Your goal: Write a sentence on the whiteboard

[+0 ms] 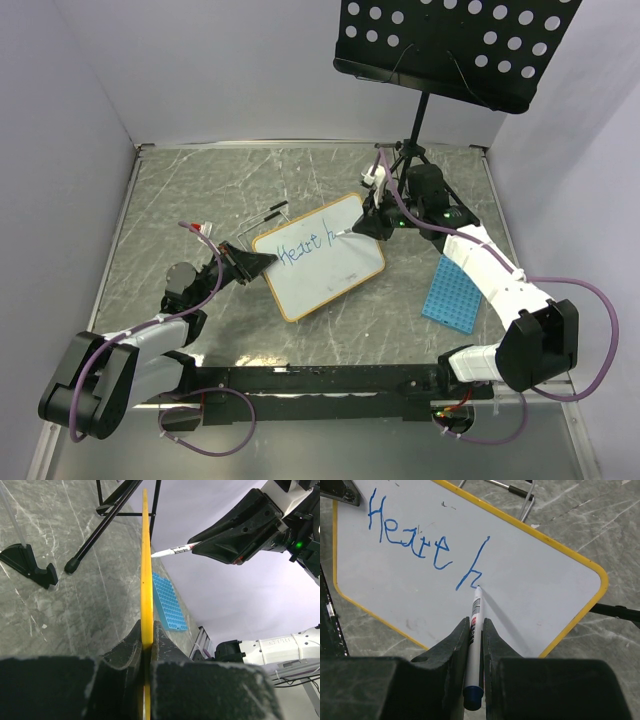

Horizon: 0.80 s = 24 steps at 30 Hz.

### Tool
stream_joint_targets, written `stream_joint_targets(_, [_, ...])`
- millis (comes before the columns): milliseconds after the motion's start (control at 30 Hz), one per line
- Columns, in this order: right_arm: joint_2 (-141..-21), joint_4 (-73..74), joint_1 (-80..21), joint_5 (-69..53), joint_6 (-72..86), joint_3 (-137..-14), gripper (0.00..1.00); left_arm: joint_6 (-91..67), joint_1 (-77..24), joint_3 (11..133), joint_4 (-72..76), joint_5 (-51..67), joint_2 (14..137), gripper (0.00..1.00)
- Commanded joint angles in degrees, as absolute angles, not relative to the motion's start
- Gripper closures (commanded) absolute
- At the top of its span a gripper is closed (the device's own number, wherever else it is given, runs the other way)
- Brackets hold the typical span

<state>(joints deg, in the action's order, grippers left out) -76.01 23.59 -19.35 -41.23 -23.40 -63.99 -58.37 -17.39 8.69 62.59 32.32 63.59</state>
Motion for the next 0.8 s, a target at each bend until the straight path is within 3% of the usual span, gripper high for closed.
stream_joint_targets(0, [-76.64,21.09,-18.99,-41.57,-22.33,-67.59,1.0,-60.29,-17.4,11.07,71.1,32.96,62.23,0.99])
stream_joint_targets(767, [-77.44,21.44,-17.84,-38.31,-21.62,-67.15,1.0,-60.03,-17.4,11.34,70.31,32.61,61.79,0.99])
